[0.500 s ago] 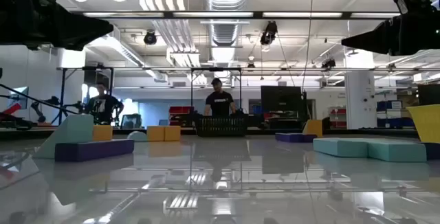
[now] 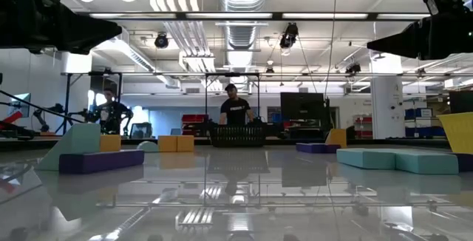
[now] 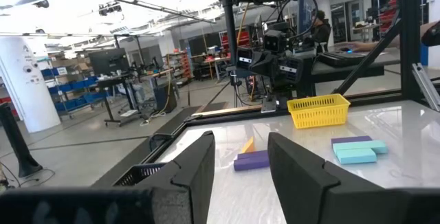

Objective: Sort & place blocks by color

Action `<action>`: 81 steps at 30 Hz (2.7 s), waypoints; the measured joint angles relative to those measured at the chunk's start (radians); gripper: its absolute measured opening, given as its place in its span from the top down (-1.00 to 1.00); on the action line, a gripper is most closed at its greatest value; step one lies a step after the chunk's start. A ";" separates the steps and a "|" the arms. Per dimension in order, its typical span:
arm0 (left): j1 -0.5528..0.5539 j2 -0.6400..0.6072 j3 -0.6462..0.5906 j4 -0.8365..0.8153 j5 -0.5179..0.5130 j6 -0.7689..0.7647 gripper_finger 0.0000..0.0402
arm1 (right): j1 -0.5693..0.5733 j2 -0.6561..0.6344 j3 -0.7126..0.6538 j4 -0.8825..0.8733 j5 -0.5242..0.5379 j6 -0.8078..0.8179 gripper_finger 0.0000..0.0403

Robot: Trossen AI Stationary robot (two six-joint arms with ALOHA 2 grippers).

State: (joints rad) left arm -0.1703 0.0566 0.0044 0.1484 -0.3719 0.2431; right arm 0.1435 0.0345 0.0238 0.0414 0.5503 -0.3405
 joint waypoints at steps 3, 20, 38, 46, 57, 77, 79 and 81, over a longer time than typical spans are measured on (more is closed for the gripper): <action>0.000 0.000 0.000 0.000 0.000 0.000 0.40 | 0.000 0.000 0.000 0.000 0.000 0.000 0.96; -0.001 0.000 0.000 0.000 0.000 0.000 0.40 | 0.000 0.000 0.000 0.000 0.000 0.000 0.96; 0.000 0.000 0.000 0.000 0.000 0.000 0.40 | 0.000 0.000 0.000 0.000 0.000 0.000 0.96; 0.000 0.000 0.000 0.000 0.000 0.000 0.40 | 0.000 0.000 0.000 0.000 0.000 0.000 0.96; 0.000 0.000 0.000 0.000 0.000 0.000 0.40 | 0.000 0.000 0.000 0.000 -0.001 -0.055 0.96; 0.000 0.000 0.000 0.009 0.000 -0.284 0.40 | 0.000 0.000 0.000 0.001 -0.027 0.621 0.96; 0.000 0.000 0.000 0.009 0.001 -0.312 0.40 | 0.000 0.000 0.000 0.001 -0.027 0.623 0.96; -0.001 0.000 0.000 0.009 0.001 -0.314 0.40 | 0.000 0.000 -0.001 0.014 -0.027 0.645 0.96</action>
State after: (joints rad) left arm -0.1711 0.0568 0.0044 0.1578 -0.3714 -0.0708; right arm 0.1436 0.0349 0.0226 0.0550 0.5237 0.3042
